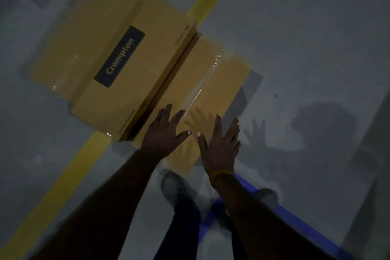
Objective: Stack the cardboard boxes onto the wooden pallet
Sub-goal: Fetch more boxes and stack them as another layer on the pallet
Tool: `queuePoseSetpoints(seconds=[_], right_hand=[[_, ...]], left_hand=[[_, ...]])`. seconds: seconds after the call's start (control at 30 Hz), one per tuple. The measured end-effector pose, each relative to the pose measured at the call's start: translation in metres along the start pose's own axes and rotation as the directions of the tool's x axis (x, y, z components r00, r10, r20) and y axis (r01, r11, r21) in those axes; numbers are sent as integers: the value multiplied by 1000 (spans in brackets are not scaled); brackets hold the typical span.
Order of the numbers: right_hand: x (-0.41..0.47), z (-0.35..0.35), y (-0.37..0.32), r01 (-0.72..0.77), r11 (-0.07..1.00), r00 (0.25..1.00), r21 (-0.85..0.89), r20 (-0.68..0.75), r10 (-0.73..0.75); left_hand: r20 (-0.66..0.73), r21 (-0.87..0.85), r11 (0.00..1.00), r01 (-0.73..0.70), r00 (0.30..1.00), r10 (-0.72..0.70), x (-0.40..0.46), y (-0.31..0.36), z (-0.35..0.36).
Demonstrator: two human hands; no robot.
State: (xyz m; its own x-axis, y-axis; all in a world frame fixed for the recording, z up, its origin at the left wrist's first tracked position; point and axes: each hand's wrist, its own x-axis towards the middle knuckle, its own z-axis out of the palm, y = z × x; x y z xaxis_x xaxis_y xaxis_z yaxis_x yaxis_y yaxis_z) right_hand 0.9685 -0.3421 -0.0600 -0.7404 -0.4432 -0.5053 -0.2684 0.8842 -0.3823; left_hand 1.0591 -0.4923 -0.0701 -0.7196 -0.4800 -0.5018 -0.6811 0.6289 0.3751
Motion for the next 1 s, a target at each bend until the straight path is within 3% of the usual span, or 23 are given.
queuePoseSetpoints(seconds=[0.17,0.4,0.53,0.73,1.0], right_hand=[[51,72,14,-16,1000,1000,-3,-18,16],[100,138,29,-55,998,998,22,38,54],[105,150,45,-34,999,998,-37,-54,32],[101,153,68,-26,998,991,64,-132,34],[97,133,70,-101,926,979,365,-131,158]], left_hand=[[6,69,997,-37,999,37,66,-45,45],[-122,193,973,-127,981,153,124,-84,75],[-192,223,966,-128,966,172,131,-95,76],[-187,209,932,-297,923,336,142,-103,72],[-231,217,961,-170,948,220,120,-59,70]])
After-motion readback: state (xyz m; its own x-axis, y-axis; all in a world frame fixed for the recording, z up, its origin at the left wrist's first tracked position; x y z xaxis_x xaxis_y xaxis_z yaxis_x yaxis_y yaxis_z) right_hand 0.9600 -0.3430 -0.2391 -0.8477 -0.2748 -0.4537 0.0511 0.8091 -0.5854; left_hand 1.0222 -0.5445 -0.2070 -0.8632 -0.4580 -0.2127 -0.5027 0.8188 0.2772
